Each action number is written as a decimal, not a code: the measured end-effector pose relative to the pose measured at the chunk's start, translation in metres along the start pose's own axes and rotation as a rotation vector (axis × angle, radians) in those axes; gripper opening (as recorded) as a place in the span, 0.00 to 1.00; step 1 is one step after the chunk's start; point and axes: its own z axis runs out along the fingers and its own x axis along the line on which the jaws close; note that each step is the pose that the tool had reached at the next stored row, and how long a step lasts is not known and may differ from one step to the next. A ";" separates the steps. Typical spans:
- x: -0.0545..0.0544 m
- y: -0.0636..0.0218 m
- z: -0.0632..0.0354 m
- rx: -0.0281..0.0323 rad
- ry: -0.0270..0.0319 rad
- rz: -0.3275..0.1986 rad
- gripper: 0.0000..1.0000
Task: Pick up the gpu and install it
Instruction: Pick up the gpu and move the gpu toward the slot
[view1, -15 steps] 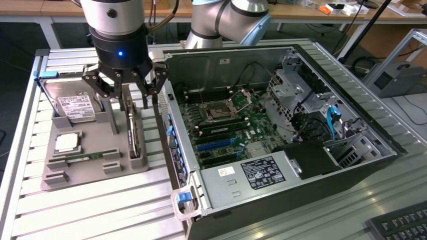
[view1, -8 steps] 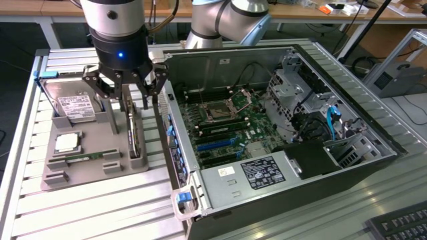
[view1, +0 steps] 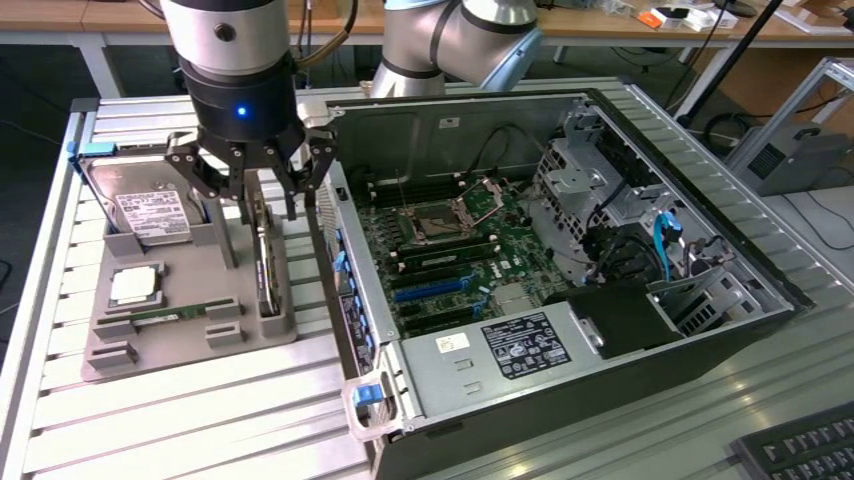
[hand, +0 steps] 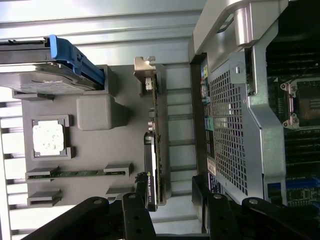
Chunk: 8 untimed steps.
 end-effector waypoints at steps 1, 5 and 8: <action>0.000 0.0000 0.0002 -0.0001 0.0000 0.000 0.48; 0.000 -0.0001 0.0009 0.0000 0.0000 0.000 0.48; 0.000 -0.0001 0.0014 0.0000 -0.0001 0.000 0.48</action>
